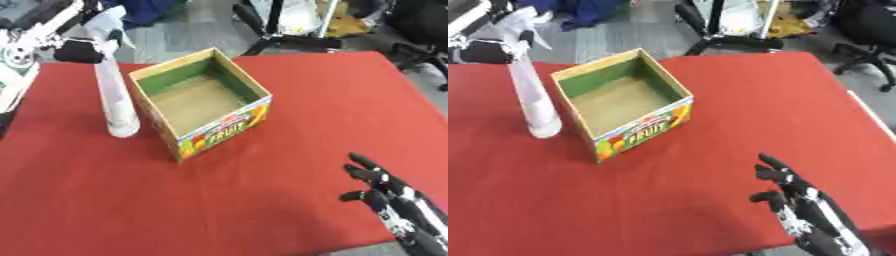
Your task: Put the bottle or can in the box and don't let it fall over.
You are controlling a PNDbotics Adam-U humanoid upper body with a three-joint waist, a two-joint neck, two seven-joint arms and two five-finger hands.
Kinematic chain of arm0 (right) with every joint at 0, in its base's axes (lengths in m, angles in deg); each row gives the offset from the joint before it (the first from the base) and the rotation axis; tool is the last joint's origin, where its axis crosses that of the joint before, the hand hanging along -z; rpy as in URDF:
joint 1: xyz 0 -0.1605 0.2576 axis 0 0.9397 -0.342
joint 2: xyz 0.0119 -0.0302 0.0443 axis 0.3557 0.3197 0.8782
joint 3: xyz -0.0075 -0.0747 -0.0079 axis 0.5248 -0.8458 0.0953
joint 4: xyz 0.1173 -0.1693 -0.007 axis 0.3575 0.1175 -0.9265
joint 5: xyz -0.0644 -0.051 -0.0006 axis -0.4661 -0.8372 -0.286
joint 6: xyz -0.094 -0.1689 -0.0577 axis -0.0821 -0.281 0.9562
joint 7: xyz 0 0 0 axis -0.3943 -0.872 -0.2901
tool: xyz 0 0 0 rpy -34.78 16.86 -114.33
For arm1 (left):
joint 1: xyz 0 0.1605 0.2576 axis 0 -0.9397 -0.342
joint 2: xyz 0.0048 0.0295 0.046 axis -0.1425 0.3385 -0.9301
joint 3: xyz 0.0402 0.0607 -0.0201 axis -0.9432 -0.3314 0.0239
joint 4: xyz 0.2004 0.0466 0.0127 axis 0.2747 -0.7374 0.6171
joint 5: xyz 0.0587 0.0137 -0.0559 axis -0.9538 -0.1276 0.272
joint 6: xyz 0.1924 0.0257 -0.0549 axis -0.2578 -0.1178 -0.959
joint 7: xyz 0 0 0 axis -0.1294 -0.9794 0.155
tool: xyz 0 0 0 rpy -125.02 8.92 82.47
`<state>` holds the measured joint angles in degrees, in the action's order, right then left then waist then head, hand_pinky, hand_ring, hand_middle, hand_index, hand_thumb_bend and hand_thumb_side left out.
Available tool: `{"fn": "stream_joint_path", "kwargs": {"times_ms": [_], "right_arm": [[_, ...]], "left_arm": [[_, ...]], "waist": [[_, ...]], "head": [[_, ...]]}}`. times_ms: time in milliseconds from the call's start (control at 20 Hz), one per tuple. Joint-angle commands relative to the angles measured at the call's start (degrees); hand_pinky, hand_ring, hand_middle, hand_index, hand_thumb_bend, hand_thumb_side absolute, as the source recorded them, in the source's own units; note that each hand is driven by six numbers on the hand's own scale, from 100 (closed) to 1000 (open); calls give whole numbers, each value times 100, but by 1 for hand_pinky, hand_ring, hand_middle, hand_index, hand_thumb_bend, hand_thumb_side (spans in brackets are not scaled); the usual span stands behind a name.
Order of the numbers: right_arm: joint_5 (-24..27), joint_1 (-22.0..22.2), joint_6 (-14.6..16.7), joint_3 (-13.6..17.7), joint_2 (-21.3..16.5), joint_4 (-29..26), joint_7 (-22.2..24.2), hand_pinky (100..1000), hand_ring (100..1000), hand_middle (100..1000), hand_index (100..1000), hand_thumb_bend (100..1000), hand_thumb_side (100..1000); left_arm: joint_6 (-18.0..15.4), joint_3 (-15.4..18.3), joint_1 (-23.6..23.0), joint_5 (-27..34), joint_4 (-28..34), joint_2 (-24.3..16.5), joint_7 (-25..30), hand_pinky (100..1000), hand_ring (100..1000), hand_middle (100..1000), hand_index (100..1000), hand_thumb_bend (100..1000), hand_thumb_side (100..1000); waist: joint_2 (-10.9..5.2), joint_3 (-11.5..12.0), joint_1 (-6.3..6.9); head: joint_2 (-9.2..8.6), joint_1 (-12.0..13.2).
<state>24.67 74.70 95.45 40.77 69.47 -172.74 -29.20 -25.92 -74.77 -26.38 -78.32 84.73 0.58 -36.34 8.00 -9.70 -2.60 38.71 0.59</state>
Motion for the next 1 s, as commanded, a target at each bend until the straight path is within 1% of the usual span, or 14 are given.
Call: {"fn": "stream_joint_path", "kwargs": {"times_ms": [50,300,550,650,800,1000], "right_arm": [[11,-30,18,26,-61,-60,4,702,1000,1000,787,100,494],[15,-32,23,31,-78,-60,6,703,1000,1000,787,100,496],[19,-28,27,32,-94,-55,11,703,1000,1000,787,100,498],[24,-31,31,23,-102,-55,21,703,1000,1000,787,100,500],[39,-31,35,4,-112,-52,45,703,1000,1000,787,100,500],[67,-28,51,-24,-111,-52,73,704,1000,1000,787,100,498]], "left_arm": [[21,99,132,236,297,-291,-25,392,371,208,500,100,409],[104,221,222,500,599,-491,-137,377,357,198,489,100,442],[188,335,366,758,972,-588,-520,374,354,200,487,100,482],[225,324,418,875,1061,-548,-708,378,357,202,488,100,488],[236,225,449,990,1087,-379,-856,379,358,202,487,100,492],[199,95,451,971,1002,-118,-1053,380,360,203,486,100,502]], "waist": [[-69,10,11],[-91,21,20],[-112,17,23],[-121,12,23],[-136,-15,9],[-132,-122,-40]], "head": [[-65,-37],[-60,-54],[-34,-63],[-29,-58],[-40,-58],[-81,-26]]}}
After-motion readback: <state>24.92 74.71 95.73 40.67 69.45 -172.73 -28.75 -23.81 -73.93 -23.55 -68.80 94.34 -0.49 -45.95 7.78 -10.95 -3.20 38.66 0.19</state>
